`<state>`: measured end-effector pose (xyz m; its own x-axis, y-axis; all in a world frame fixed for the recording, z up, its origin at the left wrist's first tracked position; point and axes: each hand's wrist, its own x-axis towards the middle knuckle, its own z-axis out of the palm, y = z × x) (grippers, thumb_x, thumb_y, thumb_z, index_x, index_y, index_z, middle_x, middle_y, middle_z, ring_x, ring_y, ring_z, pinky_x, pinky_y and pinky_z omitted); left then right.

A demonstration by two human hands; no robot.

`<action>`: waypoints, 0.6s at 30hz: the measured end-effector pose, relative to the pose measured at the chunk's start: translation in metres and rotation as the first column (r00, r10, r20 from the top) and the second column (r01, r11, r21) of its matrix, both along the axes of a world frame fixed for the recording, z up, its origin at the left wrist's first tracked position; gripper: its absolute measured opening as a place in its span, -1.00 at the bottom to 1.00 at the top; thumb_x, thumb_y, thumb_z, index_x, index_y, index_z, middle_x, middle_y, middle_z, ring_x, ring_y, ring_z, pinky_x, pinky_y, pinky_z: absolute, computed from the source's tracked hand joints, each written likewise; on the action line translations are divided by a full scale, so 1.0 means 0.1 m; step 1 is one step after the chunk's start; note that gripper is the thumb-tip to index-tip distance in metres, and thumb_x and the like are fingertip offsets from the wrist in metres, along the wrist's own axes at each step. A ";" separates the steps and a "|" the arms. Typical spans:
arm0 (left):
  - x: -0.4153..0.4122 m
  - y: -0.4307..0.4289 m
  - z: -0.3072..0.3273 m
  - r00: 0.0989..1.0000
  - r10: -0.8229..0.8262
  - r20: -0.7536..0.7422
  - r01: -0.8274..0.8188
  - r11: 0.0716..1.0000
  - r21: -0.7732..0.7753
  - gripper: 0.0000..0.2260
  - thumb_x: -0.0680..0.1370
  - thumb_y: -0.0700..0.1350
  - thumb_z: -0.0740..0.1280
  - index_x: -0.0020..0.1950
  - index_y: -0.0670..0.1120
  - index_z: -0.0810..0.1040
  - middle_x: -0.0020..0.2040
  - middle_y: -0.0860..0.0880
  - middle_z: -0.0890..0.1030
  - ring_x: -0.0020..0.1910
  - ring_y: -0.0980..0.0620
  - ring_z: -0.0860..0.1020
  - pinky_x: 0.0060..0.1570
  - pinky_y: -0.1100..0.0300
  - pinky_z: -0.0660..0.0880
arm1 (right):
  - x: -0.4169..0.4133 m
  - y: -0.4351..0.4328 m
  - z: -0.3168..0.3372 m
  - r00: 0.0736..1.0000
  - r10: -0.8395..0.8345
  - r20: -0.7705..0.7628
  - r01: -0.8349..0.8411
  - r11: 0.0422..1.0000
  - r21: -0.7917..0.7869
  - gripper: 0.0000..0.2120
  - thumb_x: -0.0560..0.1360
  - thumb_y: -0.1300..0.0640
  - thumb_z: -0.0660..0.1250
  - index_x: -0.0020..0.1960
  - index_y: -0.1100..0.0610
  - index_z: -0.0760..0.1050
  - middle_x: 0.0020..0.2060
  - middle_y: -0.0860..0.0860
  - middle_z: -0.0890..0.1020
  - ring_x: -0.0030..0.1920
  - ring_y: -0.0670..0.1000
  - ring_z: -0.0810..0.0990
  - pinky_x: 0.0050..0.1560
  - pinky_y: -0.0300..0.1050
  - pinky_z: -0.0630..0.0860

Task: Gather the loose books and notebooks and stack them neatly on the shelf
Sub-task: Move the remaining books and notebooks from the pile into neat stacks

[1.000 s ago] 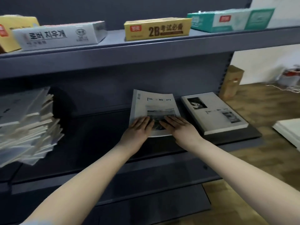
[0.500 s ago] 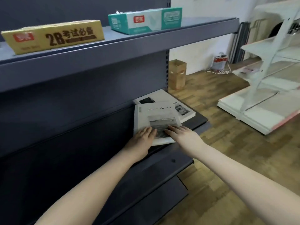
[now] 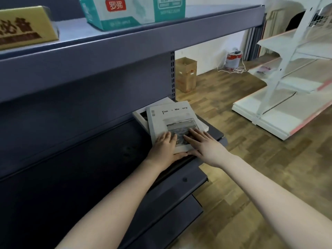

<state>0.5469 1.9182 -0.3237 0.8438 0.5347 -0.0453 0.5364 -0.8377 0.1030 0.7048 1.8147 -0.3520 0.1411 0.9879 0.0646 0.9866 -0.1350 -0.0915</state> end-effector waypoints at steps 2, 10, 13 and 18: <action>0.06 0.01 -0.09 0.998 0.043 0.043 -0.045 0.998 0.040 -0.26 0.54 0.28 0.00 0.54 -0.19 0.00 0.54 -0.24 0.02 0.53 -0.14 -0.05 0.48 0.05 -0.13 | 0.10 0.11 -0.02 0.998 0.021 -0.066 -0.018 0.999 0.050 -0.21 0.41 -0.43 -0.28 0.51 -0.07 0.12 0.52 0.10 0.08 0.53 0.10 -0.02 0.51 0.05 -0.03; 0.13 0.05 -0.36 0.967 0.106 0.230 -0.133 0.985 0.106 -0.35 0.52 0.23 0.03 0.36 -0.23 0.42 0.33 -0.30 0.44 0.35 -0.23 0.40 0.35 -0.09 0.32 | 0.21 0.19 -0.25 0.962 0.168 -0.215 -0.055 0.892 0.448 -0.62 0.53 -0.01 0.17 0.30 0.02 0.49 0.29 0.13 0.40 0.33 0.14 0.35 0.37 0.04 0.26; 0.12 0.05 -0.39 0.944 0.115 0.308 -0.149 0.985 0.089 -0.40 0.49 0.23 0.11 0.28 -0.20 0.51 0.27 -0.26 0.52 0.29 -0.20 0.48 0.28 -0.06 0.38 | 0.23 0.20 -0.33 0.954 0.152 -0.258 0.030 0.809 0.587 -0.67 0.49 0.02 0.26 0.17 0.14 0.57 0.09 0.14 0.48 0.17 0.10 0.44 0.33 0.13 0.31; 0.10 0.02 -0.36 0.922 0.096 0.376 -0.140 0.986 0.091 -0.56 0.47 0.12 0.18 0.12 -0.16 0.61 0.17 -0.21 0.60 0.18 -0.13 0.57 0.12 0.04 0.51 | 0.23 0.24 -0.40 0.951 0.102 -0.293 0.103 0.787 0.608 -0.70 0.51 0.09 0.21 0.13 0.14 0.61 0.14 0.12 0.57 0.26 0.07 0.42 0.44 0.20 0.05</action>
<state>0.5573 1.9204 -0.3597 0.7192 0.6146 0.3241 0.5742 -0.7884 0.2207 0.7275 1.8389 -0.3917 0.2549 0.7529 0.6068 0.8974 0.0496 -0.4384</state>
